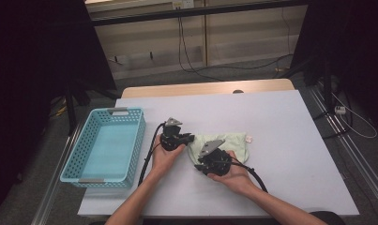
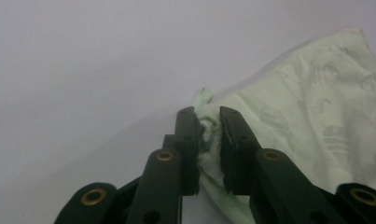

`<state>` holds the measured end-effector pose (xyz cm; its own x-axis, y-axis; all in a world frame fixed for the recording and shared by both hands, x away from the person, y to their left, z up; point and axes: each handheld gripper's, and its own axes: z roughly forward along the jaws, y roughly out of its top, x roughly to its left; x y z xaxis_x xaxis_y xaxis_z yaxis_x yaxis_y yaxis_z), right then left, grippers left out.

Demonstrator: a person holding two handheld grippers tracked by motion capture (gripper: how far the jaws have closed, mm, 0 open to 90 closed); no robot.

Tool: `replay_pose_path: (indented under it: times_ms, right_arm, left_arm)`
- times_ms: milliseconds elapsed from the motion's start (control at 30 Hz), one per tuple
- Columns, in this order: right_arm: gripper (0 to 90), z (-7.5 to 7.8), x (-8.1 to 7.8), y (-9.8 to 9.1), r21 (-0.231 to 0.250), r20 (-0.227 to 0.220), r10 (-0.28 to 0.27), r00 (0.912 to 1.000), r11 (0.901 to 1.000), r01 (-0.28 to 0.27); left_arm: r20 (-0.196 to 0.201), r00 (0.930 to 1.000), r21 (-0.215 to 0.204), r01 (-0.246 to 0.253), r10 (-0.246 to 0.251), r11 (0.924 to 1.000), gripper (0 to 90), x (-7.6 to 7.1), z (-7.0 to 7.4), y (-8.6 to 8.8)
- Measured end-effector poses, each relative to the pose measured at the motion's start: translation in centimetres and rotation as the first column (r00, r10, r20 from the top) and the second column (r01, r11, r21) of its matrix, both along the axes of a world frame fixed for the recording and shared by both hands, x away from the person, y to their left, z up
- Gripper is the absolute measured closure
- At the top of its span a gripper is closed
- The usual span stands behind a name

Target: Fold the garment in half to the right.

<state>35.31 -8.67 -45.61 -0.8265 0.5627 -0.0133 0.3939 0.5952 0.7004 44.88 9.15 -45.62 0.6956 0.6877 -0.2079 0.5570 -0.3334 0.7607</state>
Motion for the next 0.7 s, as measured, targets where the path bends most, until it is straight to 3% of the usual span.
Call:
replay_pose_path:
  times_ms: [133, 467, 700]
  right_arm:
    - [87.3, 0.07, 0.06, -0.05, 0.002, -0.015, -0.014, 0.9998, 0.9999, 0.014]
    - [89.5, 0.22, 0.38, -0.56, 0.049, -0.037, -0.017, 0.9992, 0.9986, 0.018]
    - [89.5, 0.71, 0.27, -0.78, 0.089, -0.02, -0.018, 0.9996, 0.9958, 0.02]
  left_arm:
    - [0.002, 1.0, -0.015, -0.004, 0.004, 0.9999, 78.5, 0.0, 0.13, 0.14]
    - [-0.007, 1.0, -0.033, -0.002, 0.001, 0.9994, 78.6, 0.09, 0.26, 0.37]
    - [-0.012, 0.9999, -0.049, -0.001, 0.0, 0.9988, 78.5, 0.2, 0.57, 0.76]
